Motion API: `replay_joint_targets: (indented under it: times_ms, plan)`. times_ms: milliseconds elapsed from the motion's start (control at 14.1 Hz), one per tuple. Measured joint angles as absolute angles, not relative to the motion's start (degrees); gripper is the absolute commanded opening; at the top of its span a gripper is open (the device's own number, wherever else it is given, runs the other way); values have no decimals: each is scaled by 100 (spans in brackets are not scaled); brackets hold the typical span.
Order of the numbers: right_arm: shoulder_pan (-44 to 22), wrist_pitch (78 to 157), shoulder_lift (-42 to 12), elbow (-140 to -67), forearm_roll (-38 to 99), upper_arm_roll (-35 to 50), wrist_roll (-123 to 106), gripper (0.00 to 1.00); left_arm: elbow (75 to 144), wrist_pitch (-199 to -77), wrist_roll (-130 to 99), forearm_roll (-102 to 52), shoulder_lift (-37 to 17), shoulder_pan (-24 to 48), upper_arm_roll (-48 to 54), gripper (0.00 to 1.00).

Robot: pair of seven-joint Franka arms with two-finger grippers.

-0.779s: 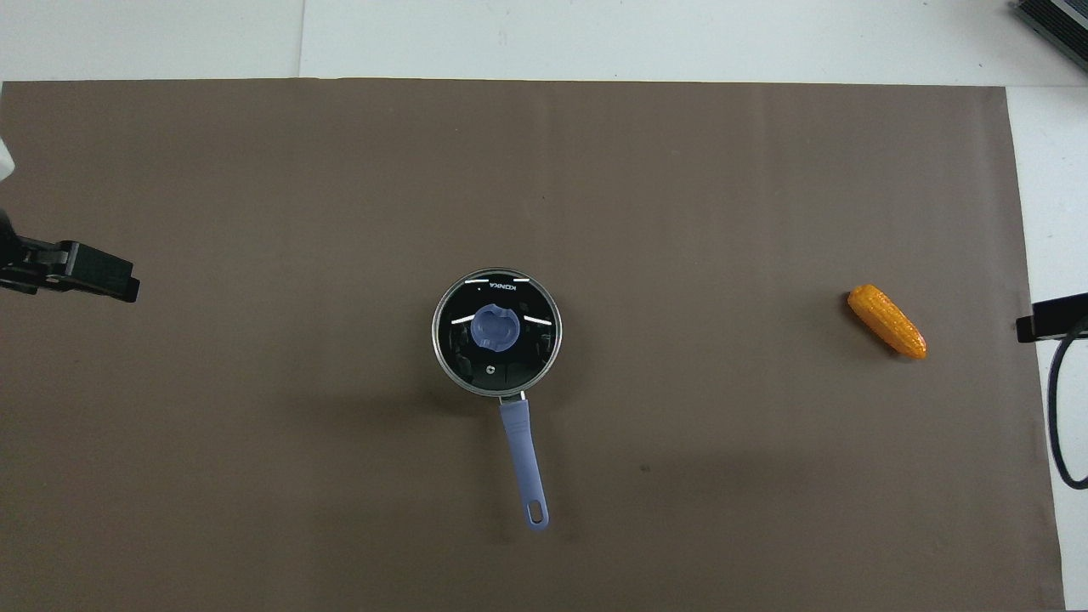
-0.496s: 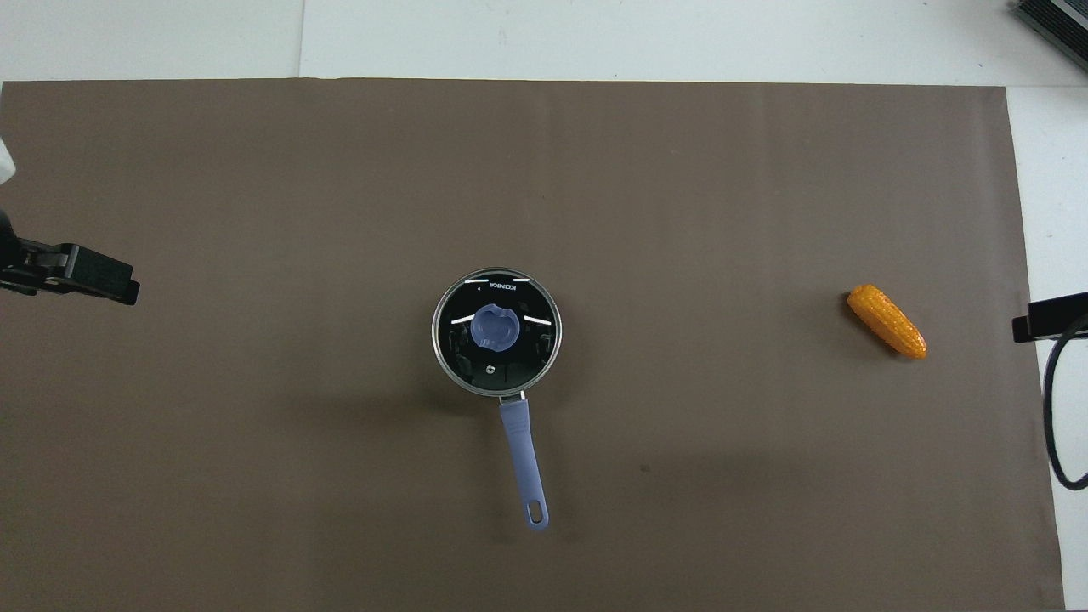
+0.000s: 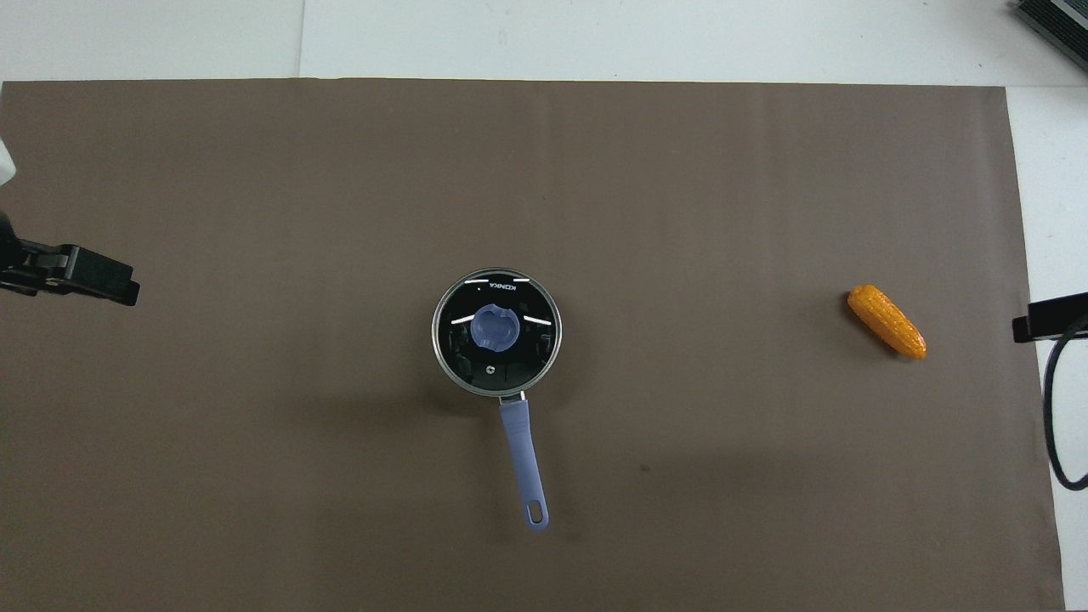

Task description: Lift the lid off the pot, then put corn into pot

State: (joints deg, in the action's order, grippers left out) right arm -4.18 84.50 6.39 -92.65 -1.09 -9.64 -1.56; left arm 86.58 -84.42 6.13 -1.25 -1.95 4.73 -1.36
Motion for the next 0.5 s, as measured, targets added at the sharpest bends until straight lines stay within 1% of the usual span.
replay_joint_targets:
  times_ms: [496]
  plan:
    - [-409, 8449, 640, -9265, -109, -970, -156, 100, 8734, -8441, 613, -126, -141, 473, -136, 100]
